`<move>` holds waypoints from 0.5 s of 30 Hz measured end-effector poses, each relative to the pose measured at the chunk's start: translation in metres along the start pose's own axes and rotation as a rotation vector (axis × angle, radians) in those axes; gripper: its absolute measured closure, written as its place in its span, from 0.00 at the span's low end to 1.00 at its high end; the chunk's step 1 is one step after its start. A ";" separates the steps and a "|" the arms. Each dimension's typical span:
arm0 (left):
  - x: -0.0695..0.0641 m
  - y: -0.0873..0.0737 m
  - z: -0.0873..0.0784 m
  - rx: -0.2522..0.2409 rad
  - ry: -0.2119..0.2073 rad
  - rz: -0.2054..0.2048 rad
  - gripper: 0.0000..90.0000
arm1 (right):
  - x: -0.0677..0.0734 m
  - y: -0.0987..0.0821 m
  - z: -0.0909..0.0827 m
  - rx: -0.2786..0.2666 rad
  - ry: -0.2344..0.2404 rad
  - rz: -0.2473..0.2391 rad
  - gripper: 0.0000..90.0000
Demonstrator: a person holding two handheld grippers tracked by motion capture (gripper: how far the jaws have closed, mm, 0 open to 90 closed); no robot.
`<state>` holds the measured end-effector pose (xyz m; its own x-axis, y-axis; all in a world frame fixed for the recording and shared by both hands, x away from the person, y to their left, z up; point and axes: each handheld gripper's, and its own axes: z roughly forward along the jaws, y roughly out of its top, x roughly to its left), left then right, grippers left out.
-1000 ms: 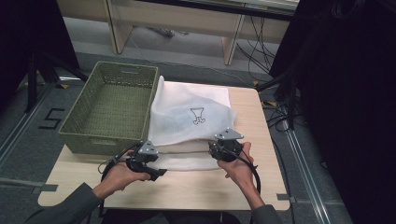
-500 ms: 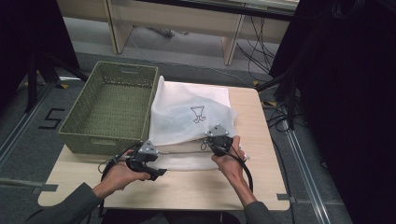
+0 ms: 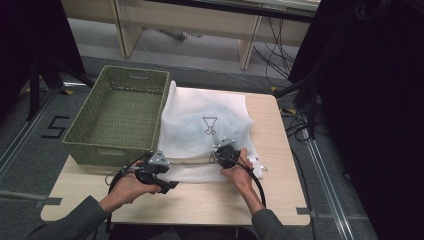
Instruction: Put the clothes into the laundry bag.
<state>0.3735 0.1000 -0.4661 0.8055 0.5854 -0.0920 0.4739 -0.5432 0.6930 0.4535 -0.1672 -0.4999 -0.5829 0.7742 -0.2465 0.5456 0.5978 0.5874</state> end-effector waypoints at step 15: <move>0.001 -0.001 -0.005 -0.010 0.001 -0.003 0.38 | -0.009 -0.005 -0.025 -0.035 0.095 0.096 0.65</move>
<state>0.3724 0.1044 -0.4627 0.8037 0.5878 -0.0928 0.4727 -0.5358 0.6997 0.4410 -0.1824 -0.4812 -0.5844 0.8032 -0.1151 0.5810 0.5133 0.6316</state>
